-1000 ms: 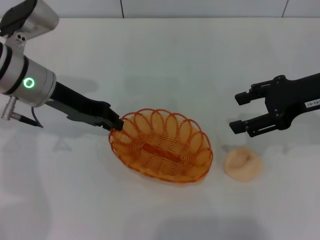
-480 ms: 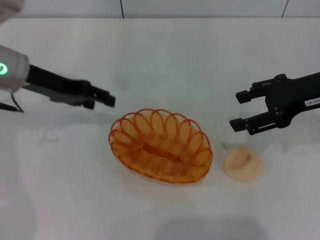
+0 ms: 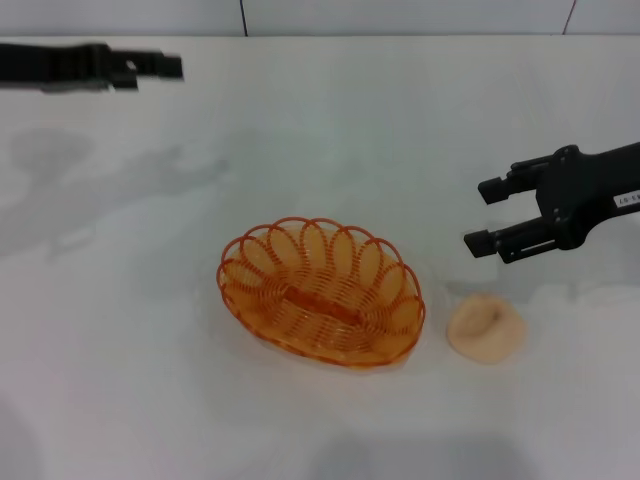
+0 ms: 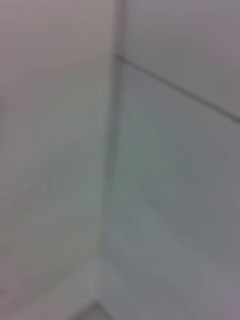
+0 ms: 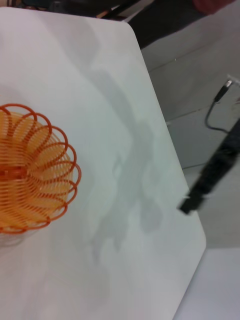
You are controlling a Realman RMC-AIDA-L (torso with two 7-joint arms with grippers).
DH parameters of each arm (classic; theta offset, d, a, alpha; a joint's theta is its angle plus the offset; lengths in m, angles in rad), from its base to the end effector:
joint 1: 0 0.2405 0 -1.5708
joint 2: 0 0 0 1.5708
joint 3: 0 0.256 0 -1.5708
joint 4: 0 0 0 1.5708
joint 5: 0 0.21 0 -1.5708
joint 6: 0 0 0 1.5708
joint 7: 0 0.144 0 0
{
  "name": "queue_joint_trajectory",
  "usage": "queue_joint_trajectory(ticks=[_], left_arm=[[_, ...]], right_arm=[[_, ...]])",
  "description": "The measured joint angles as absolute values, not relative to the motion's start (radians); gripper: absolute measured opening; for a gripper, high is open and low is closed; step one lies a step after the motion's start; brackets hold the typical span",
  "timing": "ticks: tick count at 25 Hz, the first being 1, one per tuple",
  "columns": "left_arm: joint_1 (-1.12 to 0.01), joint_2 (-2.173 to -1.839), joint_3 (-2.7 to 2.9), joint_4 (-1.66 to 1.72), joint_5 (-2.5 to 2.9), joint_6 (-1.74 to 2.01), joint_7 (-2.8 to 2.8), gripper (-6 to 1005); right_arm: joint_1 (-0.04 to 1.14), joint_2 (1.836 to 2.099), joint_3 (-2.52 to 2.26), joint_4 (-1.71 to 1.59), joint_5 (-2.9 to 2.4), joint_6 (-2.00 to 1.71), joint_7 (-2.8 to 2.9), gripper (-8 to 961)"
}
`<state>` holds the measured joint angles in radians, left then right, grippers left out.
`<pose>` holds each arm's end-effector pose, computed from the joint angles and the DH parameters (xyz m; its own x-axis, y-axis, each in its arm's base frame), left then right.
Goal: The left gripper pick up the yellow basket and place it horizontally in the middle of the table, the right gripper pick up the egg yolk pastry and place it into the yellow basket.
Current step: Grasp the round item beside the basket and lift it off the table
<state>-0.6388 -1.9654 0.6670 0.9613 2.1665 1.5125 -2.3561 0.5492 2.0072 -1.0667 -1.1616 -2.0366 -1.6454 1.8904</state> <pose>-0.2361 0.3942 0.0970 0.4266 0.7525 0.5017 0.8927 -0.4394 -0.0999 0.1876 0.3488 0.0408 0.9273 -0.3230 -0.1889 -0.3465 -0.9319 -0.1072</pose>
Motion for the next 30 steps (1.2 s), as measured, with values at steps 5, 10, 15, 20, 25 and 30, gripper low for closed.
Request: queue_joint_trajectory(ticks=[5, 10, 15, 20, 25, 30], left_arm=[[-0.587, -1.961, 0.576, 0.95, 1.995, 1.521, -2.216, 890], [-0.554, -1.936, 0.577, 0.95, 1.915, 1.564, -2.074, 890], [-0.542, -1.899, 0.581, 0.945, 1.932, 1.634, -1.977, 890], [-0.544, -1.881, 0.584, 0.951, 2.008, 1.747, -1.879, 890], [-0.558, -1.877, 0.659, 0.979, 2.108, 1.861, -1.843, 890], [-0.556, -1.879, 0.778, 1.013, 2.133, 1.908, -1.845, 890]], right_arm=[[0.558, 2.001, -1.066, -1.177, -2.047, -1.652, 1.927, 779], [0.558, 1.999, -1.066, -1.192, -2.049, -1.658, 1.938, 779], [0.56, 1.999, -1.07, -1.195, -2.05, -1.658, 1.945, 779], [0.562, 1.998, -1.071, -1.2, -2.07, -1.659, 1.973, 779], [0.578, 1.999, -1.074, -1.208, -2.127, -1.668, 2.021, 778], [0.607, 1.998, -1.073, -1.215, -2.198, -1.694, 2.093, 778]])
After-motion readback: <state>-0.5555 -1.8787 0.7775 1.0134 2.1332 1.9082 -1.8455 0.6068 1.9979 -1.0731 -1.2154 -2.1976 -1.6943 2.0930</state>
